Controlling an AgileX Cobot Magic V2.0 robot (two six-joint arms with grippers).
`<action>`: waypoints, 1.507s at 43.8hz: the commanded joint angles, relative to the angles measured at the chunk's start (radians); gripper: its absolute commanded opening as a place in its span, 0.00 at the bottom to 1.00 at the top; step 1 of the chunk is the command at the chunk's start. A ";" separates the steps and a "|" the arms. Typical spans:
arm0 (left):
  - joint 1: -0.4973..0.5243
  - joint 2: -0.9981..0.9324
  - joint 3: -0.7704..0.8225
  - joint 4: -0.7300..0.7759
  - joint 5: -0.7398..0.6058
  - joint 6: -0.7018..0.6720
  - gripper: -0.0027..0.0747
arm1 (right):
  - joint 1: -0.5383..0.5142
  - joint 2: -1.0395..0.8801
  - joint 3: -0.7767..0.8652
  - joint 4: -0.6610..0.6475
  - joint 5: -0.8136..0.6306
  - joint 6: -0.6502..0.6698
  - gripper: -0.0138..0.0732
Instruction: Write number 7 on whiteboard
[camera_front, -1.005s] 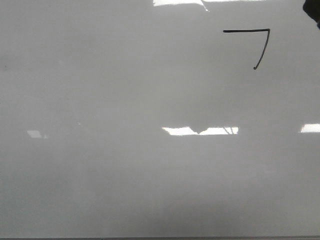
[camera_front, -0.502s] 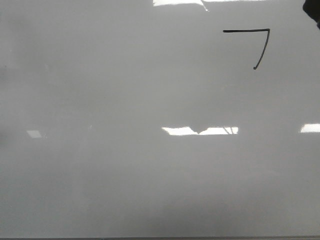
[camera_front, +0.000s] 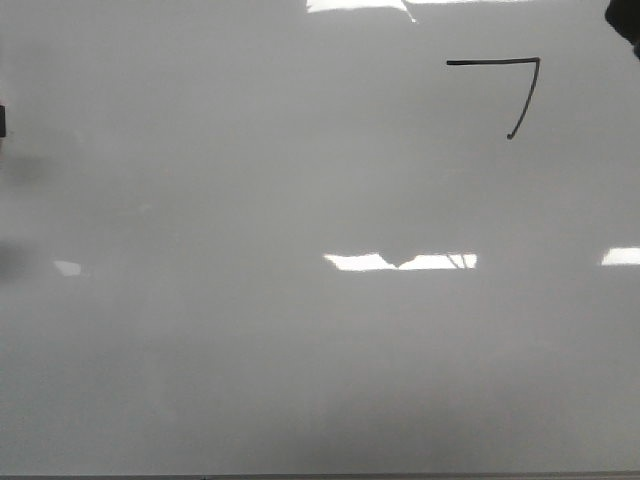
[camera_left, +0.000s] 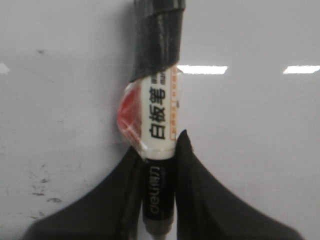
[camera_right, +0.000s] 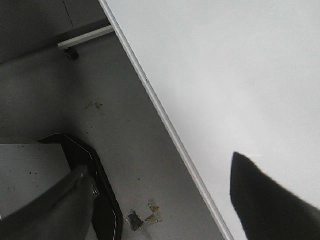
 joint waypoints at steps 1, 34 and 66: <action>0.003 -0.015 -0.025 -0.015 -0.056 -0.002 0.29 | -0.006 -0.011 -0.032 0.021 -0.048 -0.002 0.82; 0.003 -0.305 -0.166 0.075 0.548 0.002 0.47 | -0.006 -0.191 -0.034 -0.226 -0.020 0.363 0.82; -0.192 -0.820 -0.400 -0.139 1.491 0.155 0.47 | -0.006 -0.283 -0.033 -0.465 0.075 0.801 0.81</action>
